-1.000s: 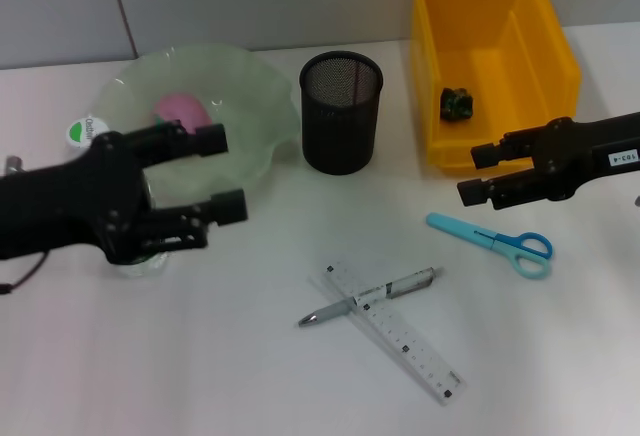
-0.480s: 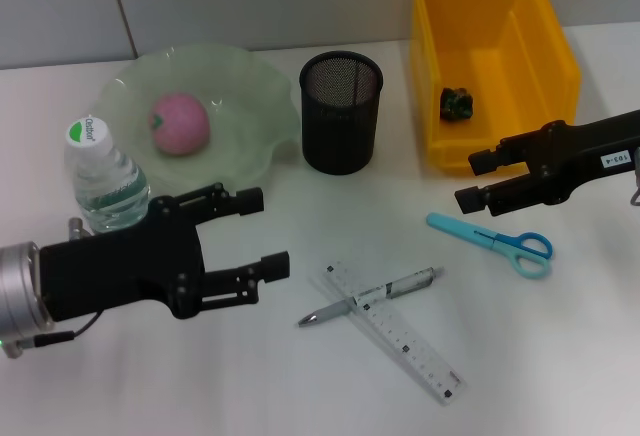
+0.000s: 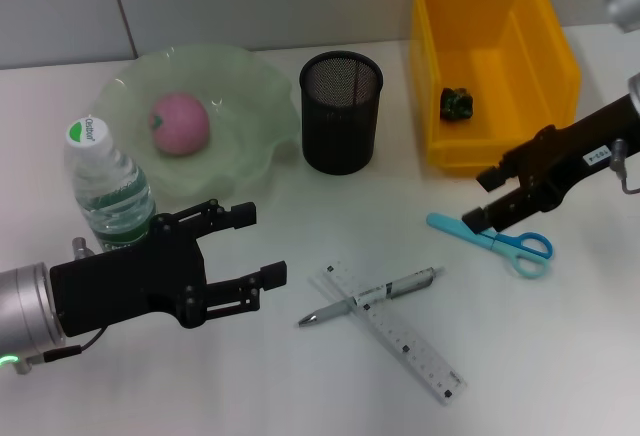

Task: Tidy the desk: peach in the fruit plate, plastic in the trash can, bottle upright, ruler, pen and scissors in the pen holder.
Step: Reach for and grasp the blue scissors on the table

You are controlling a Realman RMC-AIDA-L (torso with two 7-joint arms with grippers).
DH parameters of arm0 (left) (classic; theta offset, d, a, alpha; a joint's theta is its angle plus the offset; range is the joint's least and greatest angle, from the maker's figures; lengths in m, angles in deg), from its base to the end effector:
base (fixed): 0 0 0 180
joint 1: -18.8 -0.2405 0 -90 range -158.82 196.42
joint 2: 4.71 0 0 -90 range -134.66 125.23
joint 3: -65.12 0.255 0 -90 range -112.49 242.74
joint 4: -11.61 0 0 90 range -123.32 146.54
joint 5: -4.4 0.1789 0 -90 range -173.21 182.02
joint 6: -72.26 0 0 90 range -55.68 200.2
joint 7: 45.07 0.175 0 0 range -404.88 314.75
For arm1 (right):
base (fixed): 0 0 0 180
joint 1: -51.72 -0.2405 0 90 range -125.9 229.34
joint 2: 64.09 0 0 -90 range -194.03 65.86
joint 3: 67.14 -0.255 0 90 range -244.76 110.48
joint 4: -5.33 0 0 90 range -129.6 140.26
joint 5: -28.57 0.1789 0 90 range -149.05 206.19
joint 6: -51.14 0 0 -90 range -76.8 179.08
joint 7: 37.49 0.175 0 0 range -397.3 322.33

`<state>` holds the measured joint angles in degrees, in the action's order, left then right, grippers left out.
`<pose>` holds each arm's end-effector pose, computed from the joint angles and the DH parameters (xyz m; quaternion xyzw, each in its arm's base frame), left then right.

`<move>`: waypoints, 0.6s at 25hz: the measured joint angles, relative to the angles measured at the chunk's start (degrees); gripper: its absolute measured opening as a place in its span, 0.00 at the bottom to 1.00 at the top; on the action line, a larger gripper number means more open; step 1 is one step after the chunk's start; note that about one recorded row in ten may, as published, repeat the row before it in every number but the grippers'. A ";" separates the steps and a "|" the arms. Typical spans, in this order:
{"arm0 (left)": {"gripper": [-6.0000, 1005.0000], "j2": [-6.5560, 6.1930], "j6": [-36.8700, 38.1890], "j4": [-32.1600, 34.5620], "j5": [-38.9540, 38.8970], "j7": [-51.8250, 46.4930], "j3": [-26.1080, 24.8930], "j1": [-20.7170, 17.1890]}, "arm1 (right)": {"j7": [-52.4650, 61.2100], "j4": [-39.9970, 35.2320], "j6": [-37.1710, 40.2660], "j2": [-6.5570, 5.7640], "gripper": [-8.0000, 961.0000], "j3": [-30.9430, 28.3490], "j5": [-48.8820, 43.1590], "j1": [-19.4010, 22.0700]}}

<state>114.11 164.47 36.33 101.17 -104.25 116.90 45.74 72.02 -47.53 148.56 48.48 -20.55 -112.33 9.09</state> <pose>-0.2159 0.2772 -0.0526 -0.9279 -0.1313 -0.3331 0.1036 0.2240 0.3512 0.0193 -0.9603 0.2654 -0.0378 0.0772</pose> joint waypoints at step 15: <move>0.80 -0.07 -1.82 -0.90 -1.39 -1.06 -0.13 -0.77 | 10.42 -4.84 -0.86 5.21 0.79 10.51 -19.21 -5.49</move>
<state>114.04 162.65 35.43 99.78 -105.31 116.77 44.97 82.45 -52.37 147.69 53.68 -10.05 -131.54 3.60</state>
